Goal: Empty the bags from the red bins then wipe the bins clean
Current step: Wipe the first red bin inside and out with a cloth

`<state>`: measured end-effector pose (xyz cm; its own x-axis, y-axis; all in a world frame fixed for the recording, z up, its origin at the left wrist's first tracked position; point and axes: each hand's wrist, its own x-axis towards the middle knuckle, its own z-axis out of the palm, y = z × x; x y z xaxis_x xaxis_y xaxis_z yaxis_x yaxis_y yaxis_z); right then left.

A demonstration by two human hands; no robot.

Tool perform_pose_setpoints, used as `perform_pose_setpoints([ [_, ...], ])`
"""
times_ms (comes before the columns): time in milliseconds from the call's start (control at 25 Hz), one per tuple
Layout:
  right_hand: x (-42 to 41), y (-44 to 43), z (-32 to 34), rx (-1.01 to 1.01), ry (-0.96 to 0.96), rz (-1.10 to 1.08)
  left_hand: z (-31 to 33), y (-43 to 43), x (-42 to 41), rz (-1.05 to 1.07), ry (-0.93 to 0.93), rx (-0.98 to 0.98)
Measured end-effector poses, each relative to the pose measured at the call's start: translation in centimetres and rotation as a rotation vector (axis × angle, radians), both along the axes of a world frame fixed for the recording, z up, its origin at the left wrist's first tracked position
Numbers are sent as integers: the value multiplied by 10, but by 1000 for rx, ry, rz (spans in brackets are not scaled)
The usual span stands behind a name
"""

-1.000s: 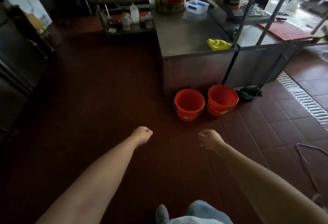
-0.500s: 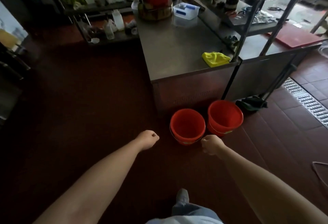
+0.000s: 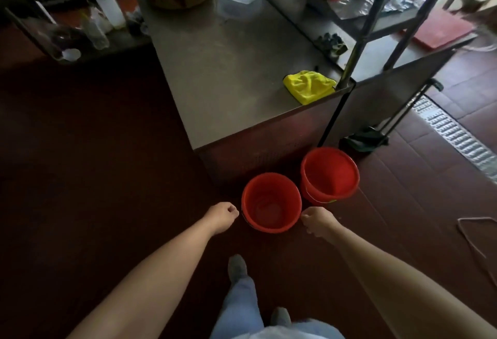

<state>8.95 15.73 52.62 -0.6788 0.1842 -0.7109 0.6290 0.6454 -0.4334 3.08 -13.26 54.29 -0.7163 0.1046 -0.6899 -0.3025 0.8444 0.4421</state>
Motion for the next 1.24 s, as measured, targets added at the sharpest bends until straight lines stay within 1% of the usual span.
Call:
perform_pose_setpoints([
  [80,-24,4,-17,-5,-21,-34,-25,12,-37,-66,-30,-5],
  [200,-55,11,-52,9,-36,2,-64,26,-73,-164,-65,-6],
  [280,-74,14,-88,14,-67,68,-103,33,-90,-198,-84,-14],
  [400,-94,24,-168,37,-127,231,-178,50,-107,-257,-125,-38],
  [520,-108,30,-230,100,-170,407,-258,65,-109,-391,-70,-94],
  [600,-114,40,-282,165,-148,492,-316,76,-106,-502,4,-145],
  [640,-115,45,-306,195,-141,509,-341,80,-105,-543,39,-171],
  [720,-118,56,-351,237,-140,450,-386,86,-105,-546,91,-219],
  [800,-127,68,-390,233,-140,341,-425,87,-111,-435,114,-240],
  [920,-149,86,-446,176,-120,182,-476,82,-137,-172,92,-238],
  [960,-159,92,-462,142,-96,108,-487,82,-148,-46,73,-203],
  [1040,-173,100,-488,61,-57,-133,-508,78,-167,213,26,-94],
  [1160,-190,110,-513,-99,-140,-457,-517,73,-186,498,-85,95],
  [1240,-199,117,-521,-210,-143,-622,-522,69,-194,671,-219,219],
])
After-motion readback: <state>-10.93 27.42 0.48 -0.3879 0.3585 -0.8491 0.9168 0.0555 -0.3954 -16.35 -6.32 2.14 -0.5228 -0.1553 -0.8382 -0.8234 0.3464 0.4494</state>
